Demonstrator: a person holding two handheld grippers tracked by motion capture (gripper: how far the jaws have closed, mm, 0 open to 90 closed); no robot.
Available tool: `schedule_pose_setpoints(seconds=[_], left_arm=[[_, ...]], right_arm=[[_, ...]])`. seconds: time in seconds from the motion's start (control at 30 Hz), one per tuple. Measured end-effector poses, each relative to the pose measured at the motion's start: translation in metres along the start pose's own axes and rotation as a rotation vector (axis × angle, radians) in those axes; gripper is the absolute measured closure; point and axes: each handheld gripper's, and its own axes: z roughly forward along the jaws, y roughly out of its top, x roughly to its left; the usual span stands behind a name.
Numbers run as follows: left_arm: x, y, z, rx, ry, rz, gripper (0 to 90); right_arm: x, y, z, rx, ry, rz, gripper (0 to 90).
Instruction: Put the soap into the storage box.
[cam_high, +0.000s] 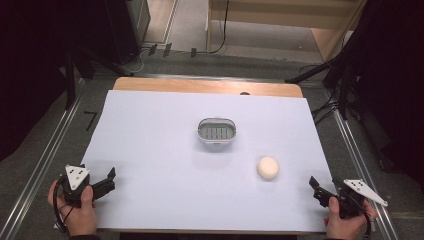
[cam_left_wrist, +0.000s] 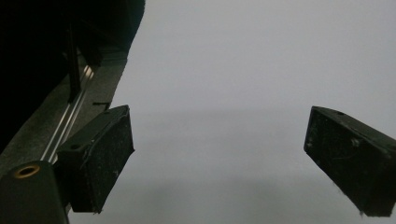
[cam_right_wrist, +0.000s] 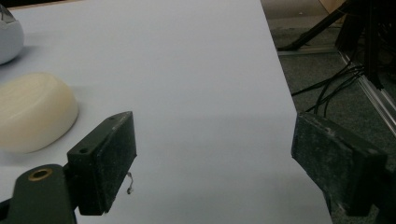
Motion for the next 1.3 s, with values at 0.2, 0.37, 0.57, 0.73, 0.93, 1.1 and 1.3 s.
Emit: schedule_pose_setpoints(seconds=[0.2, 0.37, 0.57, 0.73, 0.93, 1.1, 1.3], left_arm=[[0.001, 0.001, 0.001, 0.012, 0.018, -0.017, 8.9], [0.000, 0.001, 0.002, 0.018, 0.021, -0.011, 8.8], [0.000, 0.001, 0.003, 0.028, 0.025, -0.007, 8.8], [0.001, 0.001, 0.003, 0.031, 0.022, -0.017, 8.8], [0.001, 0.001, 0.003, 0.033, 0.026, -0.016, 8.9], [0.000, 0.001, 0.003, 0.035, 0.030, -0.013, 8.9], [-0.002, 0.001, 0.003, 0.037, 0.044, -0.002, 8.8]], right_arm=[[0.002, 0.001, 0.001, 0.017, -0.005, -0.010, 20.4], [0.004, 0.003, 0.003, 0.034, 0.023, -0.023, 26.3], [0.011, 0.005, 0.007, 0.022, 0.040, -0.075, 35.5], [0.012, 0.008, 0.011, 0.045, 0.136, -0.105, 32.2], [0.016, 0.014, 0.008, 0.087, 0.181, -0.145, 34.1], [0.019, 0.016, 0.005, 0.144, 0.202, -0.138, 31.1], [0.015, 0.018, 0.002, 0.164, 0.188, -0.111, 28.6]])
